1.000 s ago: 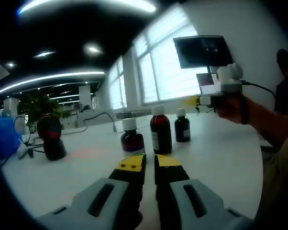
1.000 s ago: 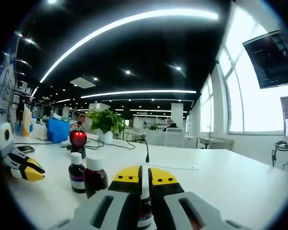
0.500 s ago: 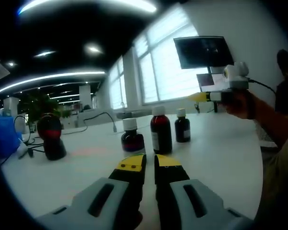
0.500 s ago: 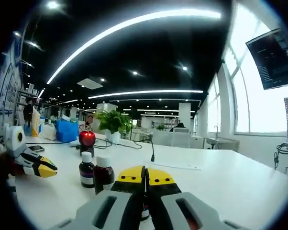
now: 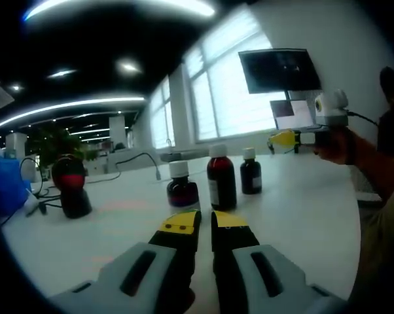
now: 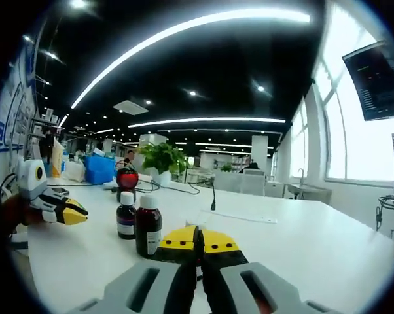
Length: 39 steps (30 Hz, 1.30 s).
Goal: Rotate the medicine bottle to make it face forward pick up the medicine bottle inspect the drug traceability code place the medicine on the table
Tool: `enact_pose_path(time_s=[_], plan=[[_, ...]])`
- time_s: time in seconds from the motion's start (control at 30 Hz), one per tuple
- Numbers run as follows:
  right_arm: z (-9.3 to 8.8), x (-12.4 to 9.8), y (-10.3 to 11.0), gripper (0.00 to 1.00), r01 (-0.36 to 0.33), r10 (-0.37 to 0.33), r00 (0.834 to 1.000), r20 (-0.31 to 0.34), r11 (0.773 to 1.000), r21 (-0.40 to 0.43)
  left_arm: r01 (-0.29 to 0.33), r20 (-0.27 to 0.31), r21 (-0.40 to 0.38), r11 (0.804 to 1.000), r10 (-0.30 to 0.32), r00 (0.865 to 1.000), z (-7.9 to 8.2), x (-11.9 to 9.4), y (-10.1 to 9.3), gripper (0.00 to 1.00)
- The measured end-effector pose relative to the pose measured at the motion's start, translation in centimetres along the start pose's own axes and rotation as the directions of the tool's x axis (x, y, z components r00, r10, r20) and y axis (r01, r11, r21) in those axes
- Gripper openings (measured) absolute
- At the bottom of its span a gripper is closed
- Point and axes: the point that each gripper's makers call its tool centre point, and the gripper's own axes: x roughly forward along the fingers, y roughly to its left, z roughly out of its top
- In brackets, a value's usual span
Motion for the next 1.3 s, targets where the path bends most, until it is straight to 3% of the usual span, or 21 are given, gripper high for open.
enact_pose_path(time_s=[0.3, 0.57, 0.9, 1.0, 1.13, 1.3], plan=[[-1.9, -1.1, 0.7, 0.0, -0.047, 0.046, 0.998, -0.03, 0.999, -0.019, -0.003, 0.009, -0.014, 1.0, 0.003, 1.0, 0.2, -0.1, 0.1, 0.0], [-2.3, -1.6, 0.7, 0.0, -0.084, 0.084, 0.996, -0.019, 0.996, -0.033, 0.003, 0.011, -0.008, 1.0, -0.003, 1.0, 0.2, 0.0, -0.1, 0.0], [-3.5, -1.8, 0.2, 0.0, -0.104, 0.103, 0.995, -0.014, 0.995, -0.014, -0.018, 0.012, -0.01, 1.0, 0.018, 1.0, 0.3, 0.0, 0.2, 0.0], [-4.2, -1.7, -0.3, 0.0, -0.105, 0.105, 0.994, -0.02, 0.994, 0.019, -0.023, 0.016, -0.055, 0.998, 0.024, 1.0, 0.3, 0.0, 0.7, 0.0], [-3.6, -2.0, -0.4, 0.0, -0.124, 0.123, 0.992, 0.014, 0.99, 0.069, -0.032, 0.013, -0.087, 0.996, 0.034, 0.999, 0.2, 0.0, 1.0, 0.0], [-3.8, -2.0, -0.2, 0.0, -0.131, 0.131, 0.991, 0.01, 0.989, 0.064, -0.031, 0.003, -0.047, 0.998, 0.031, 1.0, 0.2, 0.1, 0.4, 0.0]])
